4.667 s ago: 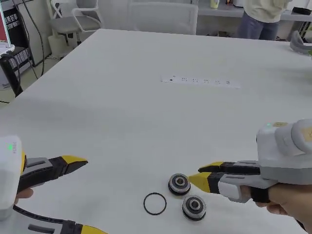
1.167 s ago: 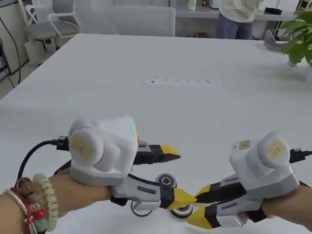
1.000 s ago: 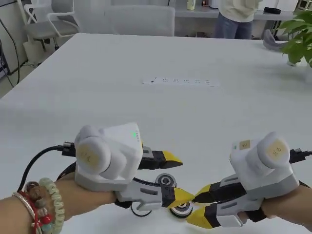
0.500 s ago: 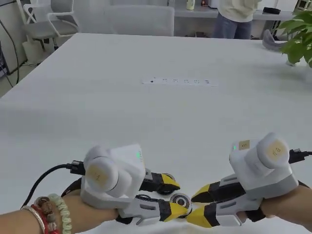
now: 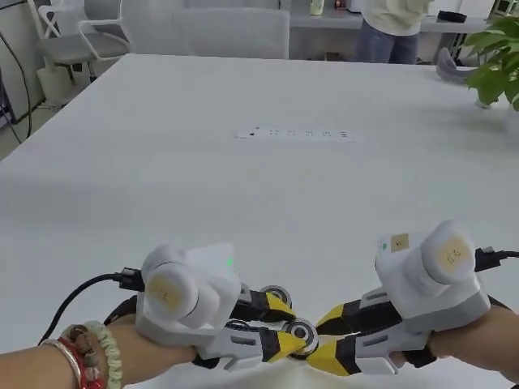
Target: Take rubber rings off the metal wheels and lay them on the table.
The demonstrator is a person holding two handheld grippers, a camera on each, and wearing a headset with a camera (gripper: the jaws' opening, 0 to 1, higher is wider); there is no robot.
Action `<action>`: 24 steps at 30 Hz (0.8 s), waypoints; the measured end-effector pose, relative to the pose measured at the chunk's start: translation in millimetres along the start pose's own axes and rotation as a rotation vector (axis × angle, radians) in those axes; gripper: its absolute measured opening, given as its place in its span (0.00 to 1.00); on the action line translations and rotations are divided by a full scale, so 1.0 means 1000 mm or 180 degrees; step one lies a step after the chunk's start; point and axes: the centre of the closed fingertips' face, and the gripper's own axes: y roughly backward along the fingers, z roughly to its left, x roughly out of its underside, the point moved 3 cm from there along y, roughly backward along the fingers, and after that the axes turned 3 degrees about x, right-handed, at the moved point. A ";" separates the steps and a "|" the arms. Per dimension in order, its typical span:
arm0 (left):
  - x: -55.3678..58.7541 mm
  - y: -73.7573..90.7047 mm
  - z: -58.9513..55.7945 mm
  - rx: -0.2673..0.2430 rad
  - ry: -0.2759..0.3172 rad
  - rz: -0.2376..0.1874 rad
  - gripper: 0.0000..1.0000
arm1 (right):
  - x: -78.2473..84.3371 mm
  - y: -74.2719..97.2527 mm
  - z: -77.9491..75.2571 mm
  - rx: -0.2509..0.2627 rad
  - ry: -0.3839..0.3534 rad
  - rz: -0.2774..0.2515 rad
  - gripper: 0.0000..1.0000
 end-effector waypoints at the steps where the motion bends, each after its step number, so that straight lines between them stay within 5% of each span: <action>1: 0.000 0.000 -0.001 0.0017 -0.0029 0.0004 0.07 | 0.000 0.000 -0.001 0.0007 0.0011 0.0002 0.20; 16: -0.001 0.000 -0.001 -0.0021 -0.0033 -0.0005 0.07 | 0.002 0.002 -0.002 0.0044 0.0237 0.0042 0.11; 20: 0.000 0.000 -0.001 -0.0028 0.0012 -0.0019 0.07 | 0.003 0.003 -0.006 0.0126 0.0396 0.0062 0.00; 24: 0.000 0.000 -0.001 -0.0037 0.0010 -0.0039 0.07 | 0.003 0.003 -0.004 0.0107 0.0302 0.0092 0.00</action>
